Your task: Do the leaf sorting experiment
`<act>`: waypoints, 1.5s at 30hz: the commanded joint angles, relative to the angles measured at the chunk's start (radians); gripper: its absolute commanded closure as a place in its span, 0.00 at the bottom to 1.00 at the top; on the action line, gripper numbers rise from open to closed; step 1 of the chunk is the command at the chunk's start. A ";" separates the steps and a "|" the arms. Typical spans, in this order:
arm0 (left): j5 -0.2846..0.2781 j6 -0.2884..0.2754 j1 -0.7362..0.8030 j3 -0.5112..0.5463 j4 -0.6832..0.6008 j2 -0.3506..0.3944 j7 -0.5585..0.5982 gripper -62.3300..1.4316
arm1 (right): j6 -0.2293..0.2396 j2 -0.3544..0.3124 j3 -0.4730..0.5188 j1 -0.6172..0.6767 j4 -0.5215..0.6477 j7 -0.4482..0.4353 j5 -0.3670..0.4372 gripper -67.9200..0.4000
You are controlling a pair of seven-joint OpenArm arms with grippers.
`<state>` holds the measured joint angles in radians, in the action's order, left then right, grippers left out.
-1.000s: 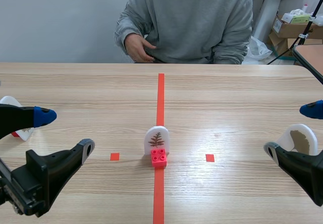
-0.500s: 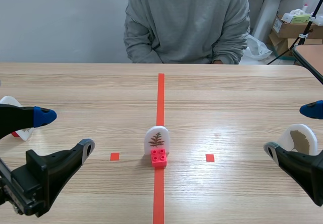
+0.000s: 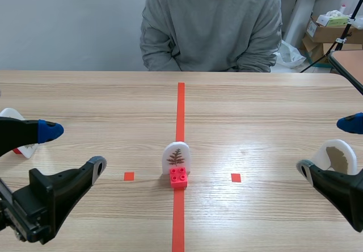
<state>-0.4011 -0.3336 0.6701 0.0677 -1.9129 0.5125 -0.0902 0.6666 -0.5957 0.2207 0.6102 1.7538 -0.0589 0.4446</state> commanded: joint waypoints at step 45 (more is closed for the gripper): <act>0.029 -0.147 -0.462 -0.266 0.405 0.167 0.048 0.10 | -0.004 -0.010 0.004 -0.015 0.008 -0.014 0.011 0.02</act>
<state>-0.3637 -0.4759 0.2230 -0.1959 -1.5002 0.6846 -0.0555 0.6666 -0.5953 0.2207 0.6102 1.7538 -0.0589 0.4416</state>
